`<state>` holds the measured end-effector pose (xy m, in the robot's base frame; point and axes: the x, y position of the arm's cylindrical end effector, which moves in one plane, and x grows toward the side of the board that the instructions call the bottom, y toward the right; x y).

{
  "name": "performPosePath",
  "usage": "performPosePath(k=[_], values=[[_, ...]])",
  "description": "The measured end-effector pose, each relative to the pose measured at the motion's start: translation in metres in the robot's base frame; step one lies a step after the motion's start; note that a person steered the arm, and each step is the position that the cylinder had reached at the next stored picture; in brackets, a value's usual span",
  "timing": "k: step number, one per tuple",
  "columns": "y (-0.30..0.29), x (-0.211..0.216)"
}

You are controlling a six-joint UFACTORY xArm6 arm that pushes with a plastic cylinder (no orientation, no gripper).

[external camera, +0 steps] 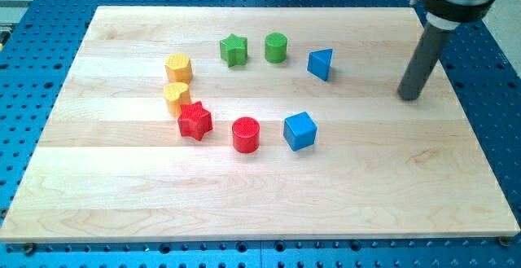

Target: Place the blue blocks to the bottom center of the board

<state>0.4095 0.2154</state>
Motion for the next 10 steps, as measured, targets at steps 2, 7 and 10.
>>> performPosePath(k=[2,7,10], values=[[-0.147,0.035],[-0.040,0.149],[-0.180,0.158]])
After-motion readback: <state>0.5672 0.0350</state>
